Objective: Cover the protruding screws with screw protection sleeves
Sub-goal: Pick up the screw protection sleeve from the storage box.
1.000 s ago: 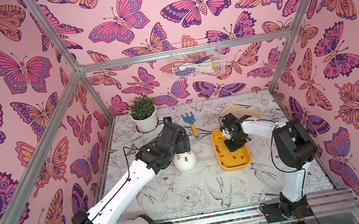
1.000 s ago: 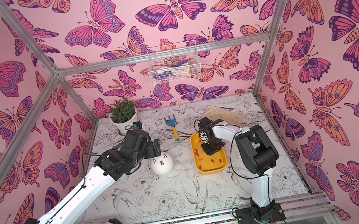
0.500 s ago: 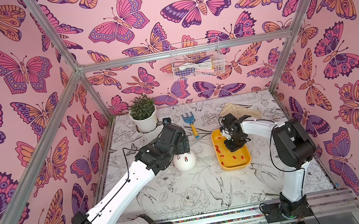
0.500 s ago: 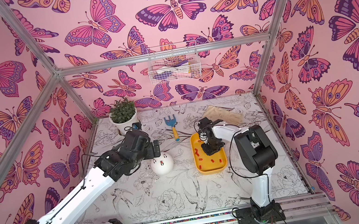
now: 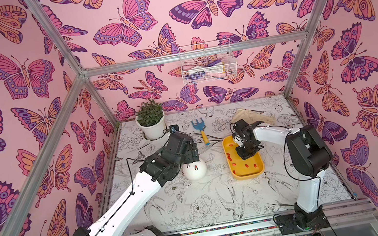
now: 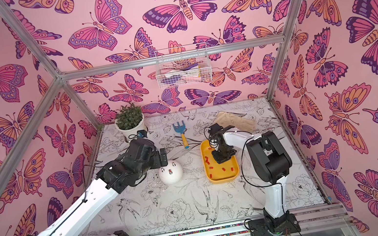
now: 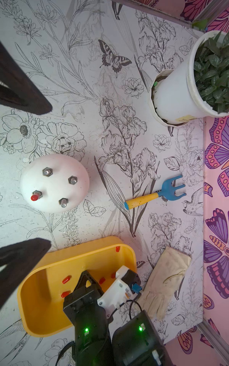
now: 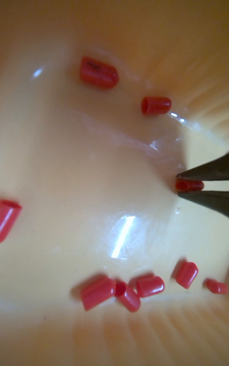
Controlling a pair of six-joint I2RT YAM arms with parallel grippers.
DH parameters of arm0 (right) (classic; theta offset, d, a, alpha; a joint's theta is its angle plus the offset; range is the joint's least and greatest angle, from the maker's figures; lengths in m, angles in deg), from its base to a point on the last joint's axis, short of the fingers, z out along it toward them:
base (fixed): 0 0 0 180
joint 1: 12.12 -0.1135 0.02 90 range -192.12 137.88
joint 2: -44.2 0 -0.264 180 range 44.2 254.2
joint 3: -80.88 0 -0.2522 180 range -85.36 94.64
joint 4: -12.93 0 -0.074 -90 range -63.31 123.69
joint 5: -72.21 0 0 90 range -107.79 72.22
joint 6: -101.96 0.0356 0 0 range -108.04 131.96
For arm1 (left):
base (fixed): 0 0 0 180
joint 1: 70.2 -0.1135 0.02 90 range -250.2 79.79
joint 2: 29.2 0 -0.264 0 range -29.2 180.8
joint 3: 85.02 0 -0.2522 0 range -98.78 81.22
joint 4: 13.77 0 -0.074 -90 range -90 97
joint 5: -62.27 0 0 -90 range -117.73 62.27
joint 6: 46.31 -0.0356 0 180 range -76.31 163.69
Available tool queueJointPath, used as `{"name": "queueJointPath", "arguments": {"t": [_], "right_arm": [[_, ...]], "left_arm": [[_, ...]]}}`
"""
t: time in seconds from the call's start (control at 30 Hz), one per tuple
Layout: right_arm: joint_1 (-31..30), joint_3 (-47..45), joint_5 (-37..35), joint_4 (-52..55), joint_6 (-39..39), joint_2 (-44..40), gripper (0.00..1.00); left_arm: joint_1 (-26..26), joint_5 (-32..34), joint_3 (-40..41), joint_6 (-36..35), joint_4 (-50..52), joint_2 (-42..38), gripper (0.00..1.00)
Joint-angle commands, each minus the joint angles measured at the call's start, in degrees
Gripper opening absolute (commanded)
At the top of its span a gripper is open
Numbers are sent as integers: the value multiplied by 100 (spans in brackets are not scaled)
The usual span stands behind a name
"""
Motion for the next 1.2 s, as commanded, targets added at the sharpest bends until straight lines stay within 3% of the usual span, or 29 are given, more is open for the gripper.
{"name": "queueJointPath", "arguments": {"t": [0.0,0.23,0.57,1.17], "right_arm": [[-30,171,-136,51,320,118,12],[-2,327,-180,58,532,293,12],[-2,281,14,72,570,240,25],[0,-144,4,99,532,-87,24]], "left_arm": [[-37,-21,91,58,-15,-130,100],[-42,-5,131,47,-21,-193,100],[-41,-6,154,65,-21,-236,100],[-34,-88,249,167,-16,-386,100]]}}
